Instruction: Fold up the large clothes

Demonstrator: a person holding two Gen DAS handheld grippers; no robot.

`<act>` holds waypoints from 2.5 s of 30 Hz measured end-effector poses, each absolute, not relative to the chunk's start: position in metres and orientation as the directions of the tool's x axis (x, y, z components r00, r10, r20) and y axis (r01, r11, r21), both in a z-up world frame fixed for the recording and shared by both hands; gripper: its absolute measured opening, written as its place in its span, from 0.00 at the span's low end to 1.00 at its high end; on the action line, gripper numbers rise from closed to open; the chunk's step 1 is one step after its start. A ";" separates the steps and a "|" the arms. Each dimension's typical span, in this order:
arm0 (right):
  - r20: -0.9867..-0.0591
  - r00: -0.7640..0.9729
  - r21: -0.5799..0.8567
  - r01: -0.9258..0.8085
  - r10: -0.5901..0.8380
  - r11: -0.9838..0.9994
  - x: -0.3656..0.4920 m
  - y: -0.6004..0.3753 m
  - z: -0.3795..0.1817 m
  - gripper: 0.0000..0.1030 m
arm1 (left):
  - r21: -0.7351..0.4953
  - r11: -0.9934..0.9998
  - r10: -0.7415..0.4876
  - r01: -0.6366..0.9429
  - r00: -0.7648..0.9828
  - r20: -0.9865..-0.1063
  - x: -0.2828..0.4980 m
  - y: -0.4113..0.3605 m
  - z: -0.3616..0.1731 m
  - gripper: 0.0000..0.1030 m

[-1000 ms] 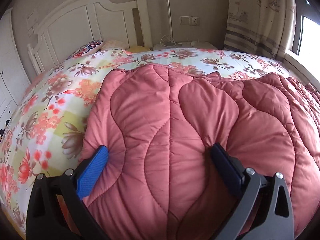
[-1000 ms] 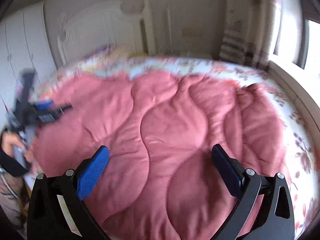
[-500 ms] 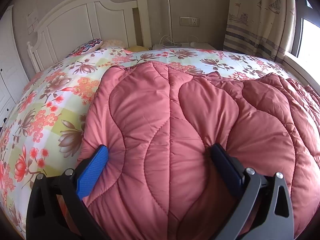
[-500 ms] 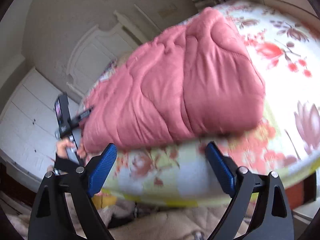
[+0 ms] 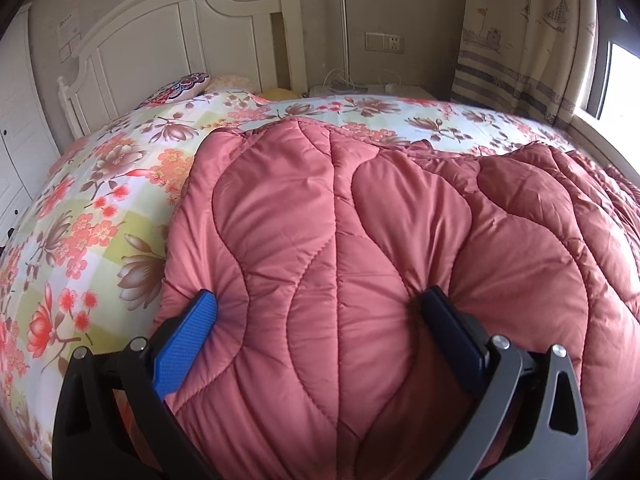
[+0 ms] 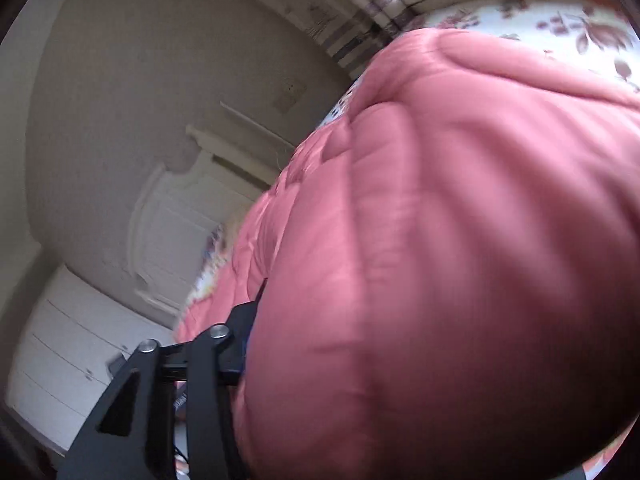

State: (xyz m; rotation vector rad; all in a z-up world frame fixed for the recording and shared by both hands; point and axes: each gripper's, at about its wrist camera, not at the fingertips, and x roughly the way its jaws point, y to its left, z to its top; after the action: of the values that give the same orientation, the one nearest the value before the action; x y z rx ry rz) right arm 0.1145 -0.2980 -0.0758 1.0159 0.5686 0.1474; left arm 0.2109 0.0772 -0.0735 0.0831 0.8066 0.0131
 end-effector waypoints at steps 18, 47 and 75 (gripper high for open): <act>-0.302 0.888 0.823 0.059 0.346 0.565 0.051 -0.314 -0.056 0.37 | 0.227 0.925 -0.052 0.306 0.691 -0.721 0.235 -0.096 -0.069 0.98; -0.370 0.913 0.715 0.161 0.173 0.680 0.047 -0.296 -0.022 0.46 | 0.186 0.941 -0.068 0.284 0.695 -0.715 0.208 -0.079 -0.075 0.98; -0.311 0.940 -0.135 0.104 -0.142 0.985 0.073 -0.100 0.070 0.45 | -0.006 0.993 -0.102 0.119 0.825 -0.555 0.151 0.051 -0.004 0.98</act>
State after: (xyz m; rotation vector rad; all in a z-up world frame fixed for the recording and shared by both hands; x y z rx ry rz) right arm 0.0729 -0.1000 0.0700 -0.1177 0.3256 -0.1255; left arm 0.1514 0.0514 -0.0043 0.0293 0.5884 -0.1174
